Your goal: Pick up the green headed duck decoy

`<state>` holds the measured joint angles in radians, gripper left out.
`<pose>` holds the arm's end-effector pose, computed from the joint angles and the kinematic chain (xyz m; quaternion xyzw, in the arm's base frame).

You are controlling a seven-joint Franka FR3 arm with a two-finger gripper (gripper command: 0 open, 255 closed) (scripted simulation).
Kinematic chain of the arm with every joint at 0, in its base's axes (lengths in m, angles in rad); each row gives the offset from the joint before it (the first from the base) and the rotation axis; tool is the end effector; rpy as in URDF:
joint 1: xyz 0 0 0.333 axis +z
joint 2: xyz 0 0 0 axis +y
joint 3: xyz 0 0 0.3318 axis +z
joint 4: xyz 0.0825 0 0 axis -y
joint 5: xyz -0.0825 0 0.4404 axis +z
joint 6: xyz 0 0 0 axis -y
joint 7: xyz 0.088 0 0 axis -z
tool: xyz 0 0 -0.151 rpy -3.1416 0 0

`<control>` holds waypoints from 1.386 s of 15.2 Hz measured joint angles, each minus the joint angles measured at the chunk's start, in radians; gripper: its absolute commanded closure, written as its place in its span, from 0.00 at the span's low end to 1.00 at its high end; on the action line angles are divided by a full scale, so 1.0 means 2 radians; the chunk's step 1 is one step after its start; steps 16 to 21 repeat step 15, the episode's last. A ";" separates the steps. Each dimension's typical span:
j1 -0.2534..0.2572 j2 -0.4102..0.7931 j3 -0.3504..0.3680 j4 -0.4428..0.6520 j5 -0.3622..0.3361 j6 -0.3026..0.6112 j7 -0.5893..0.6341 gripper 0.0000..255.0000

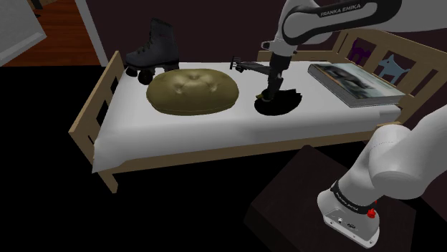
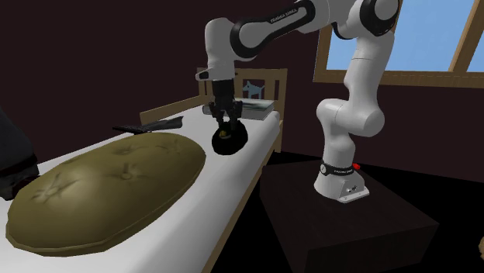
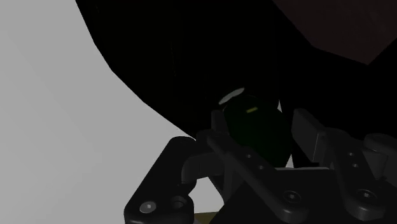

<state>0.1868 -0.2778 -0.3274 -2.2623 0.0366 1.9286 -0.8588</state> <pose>0.5008 -0.0677 0.4105 -0.9338 -0.3509 0.0021 0.0704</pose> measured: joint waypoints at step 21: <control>0.001 -0.015 0.006 0.080 -0.003 -0.095 0.012 1.00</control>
